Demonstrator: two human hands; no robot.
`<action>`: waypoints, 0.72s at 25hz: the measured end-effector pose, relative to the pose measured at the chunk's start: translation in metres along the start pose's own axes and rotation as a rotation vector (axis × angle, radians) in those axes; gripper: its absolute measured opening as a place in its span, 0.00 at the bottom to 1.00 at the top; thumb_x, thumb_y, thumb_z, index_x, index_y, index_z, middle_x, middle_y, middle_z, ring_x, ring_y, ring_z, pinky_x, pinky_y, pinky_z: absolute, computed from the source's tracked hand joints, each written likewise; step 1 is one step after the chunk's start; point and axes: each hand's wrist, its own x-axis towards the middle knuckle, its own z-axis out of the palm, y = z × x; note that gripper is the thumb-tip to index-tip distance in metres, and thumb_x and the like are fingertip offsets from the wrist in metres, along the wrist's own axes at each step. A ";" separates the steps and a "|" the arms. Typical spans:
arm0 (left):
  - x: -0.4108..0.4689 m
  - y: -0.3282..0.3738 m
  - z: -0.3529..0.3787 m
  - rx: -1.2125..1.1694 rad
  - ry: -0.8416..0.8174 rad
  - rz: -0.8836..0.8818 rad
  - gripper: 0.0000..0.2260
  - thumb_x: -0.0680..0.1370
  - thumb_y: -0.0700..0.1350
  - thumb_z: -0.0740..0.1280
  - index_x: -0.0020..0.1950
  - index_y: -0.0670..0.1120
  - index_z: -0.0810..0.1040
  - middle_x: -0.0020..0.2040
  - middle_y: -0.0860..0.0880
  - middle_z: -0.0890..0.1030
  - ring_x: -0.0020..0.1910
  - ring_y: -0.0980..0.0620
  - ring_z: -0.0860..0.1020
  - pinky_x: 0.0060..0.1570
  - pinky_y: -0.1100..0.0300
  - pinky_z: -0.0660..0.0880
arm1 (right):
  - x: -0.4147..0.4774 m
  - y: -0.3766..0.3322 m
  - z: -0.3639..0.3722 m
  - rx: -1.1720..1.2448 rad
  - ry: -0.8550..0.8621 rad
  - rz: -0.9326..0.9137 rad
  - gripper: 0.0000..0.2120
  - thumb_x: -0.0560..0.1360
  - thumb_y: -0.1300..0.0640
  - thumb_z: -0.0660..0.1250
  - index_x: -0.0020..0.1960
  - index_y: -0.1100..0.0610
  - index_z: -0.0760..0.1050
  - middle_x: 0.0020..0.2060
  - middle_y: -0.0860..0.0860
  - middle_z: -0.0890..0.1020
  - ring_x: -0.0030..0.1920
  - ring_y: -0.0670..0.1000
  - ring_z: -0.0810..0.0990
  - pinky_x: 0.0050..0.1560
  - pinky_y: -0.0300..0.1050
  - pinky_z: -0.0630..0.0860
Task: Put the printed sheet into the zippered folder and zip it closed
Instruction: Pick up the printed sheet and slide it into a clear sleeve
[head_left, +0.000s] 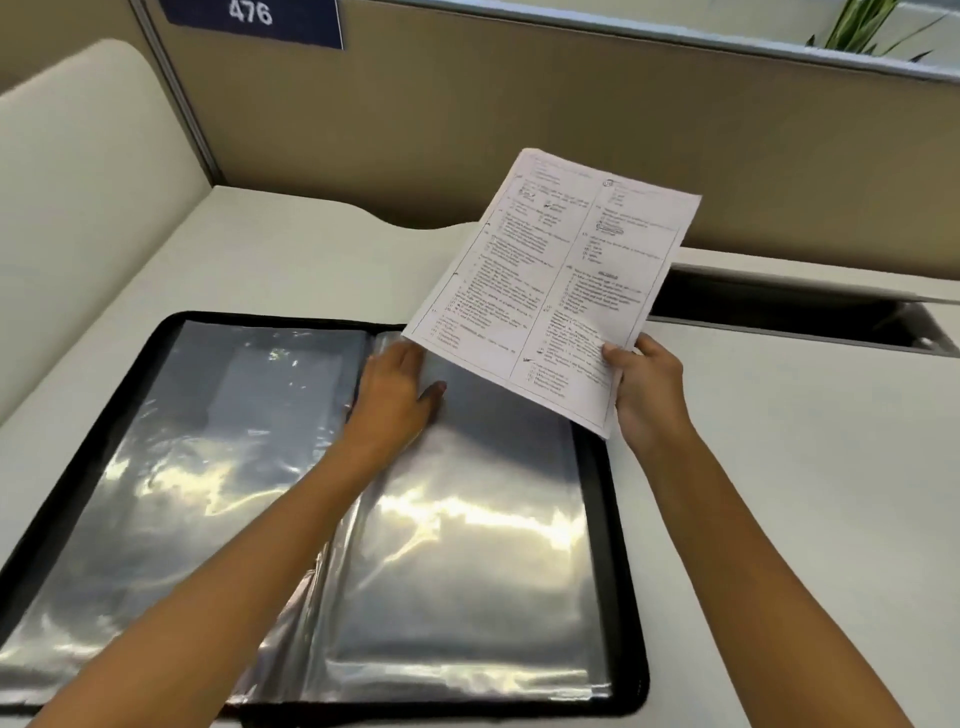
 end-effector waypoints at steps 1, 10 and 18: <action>0.005 -0.001 0.006 0.062 -0.023 0.026 0.27 0.76 0.47 0.66 0.73 0.42 0.62 0.72 0.41 0.67 0.71 0.42 0.63 0.71 0.46 0.57 | 0.007 0.002 0.005 0.022 0.001 0.015 0.15 0.77 0.69 0.62 0.62 0.61 0.74 0.56 0.55 0.82 0.54 0.55 0.82 0.57 0.51 0.78; 0.009 0.003 0.032 0.292 0.009 0.100 0.24 0.79 0.55 0.57 0.73 0.46 0.65 0.74 0.48 0.64 0.74 0.46 0.59 0.73 0.41 0.48 | 0.044 0.008 0.030 0.124 0.031 0.080 0.14 0.77 0.71 0.59 0.60 0.62 0.75 0.56 0.57 0.82 0.55 0.56 0.82 0.58 0.54 0.78; 0.014 0.004 0.018 0.126 0.152 0.120 0.04 0.76 0.45 0.66 0.48 0.47 0.80 0.52 0.48 0.79 0.57 0.46 0.75 0.67 0.45 0.61 | 0.054 0.005 0.042 0.112 0.014 0.077 0.14 0.77 0.71 0.60 0.60 0.61 0.74 0.56 0.57 0.82 0.54 0.56 0.82 0.58 0.54 0.78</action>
